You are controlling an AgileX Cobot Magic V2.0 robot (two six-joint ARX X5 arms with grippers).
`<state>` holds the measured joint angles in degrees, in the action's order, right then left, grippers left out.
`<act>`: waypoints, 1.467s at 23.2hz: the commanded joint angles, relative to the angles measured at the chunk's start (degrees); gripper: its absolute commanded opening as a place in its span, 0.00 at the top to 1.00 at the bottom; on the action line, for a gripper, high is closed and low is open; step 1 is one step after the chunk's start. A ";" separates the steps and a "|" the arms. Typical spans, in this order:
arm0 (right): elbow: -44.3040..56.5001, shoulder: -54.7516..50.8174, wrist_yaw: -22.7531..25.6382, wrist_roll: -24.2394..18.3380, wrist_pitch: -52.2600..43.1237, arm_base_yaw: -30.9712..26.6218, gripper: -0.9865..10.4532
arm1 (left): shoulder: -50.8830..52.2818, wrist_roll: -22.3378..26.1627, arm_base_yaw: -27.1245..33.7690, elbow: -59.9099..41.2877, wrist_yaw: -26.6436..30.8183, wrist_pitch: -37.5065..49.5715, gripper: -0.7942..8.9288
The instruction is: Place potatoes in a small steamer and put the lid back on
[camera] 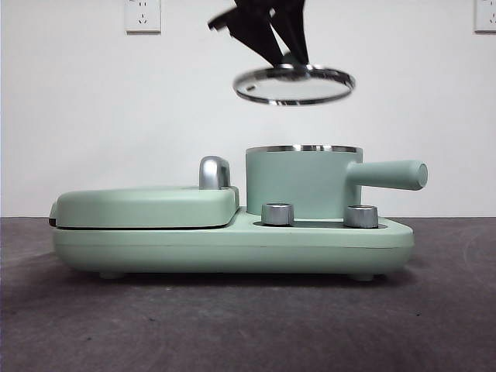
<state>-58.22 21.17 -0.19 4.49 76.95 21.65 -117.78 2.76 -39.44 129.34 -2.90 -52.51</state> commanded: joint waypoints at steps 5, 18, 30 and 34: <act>-0.26 -2.23 -10.01 2.32 -11.15 0.24 0.57 | -5.25 -0.39 -0.31 1.49 0.04 4.70 0.91; -0.26 -2.21 -13.33 2.78 -15.82 0.24 0.57 | -7.80 -0.24 -0.04 1.49 0.09 7.04 0.91; -0.26 -2.21 -13.31 3.87 -15.82 0.24 0.57 | -9.22 -0.24 -0.04 1.49 2.54 6.60 0.91; -0.26 -2.21 -13.27 3.89 -15.85 0.24 0.57 | -9.22 -0.42 -0.07 1.49 2.51 4.55 0.91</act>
<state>-57.89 18.79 -13.47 7.79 61.47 21.69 -125.95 2.76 -39.13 129.23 -0.34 -48.18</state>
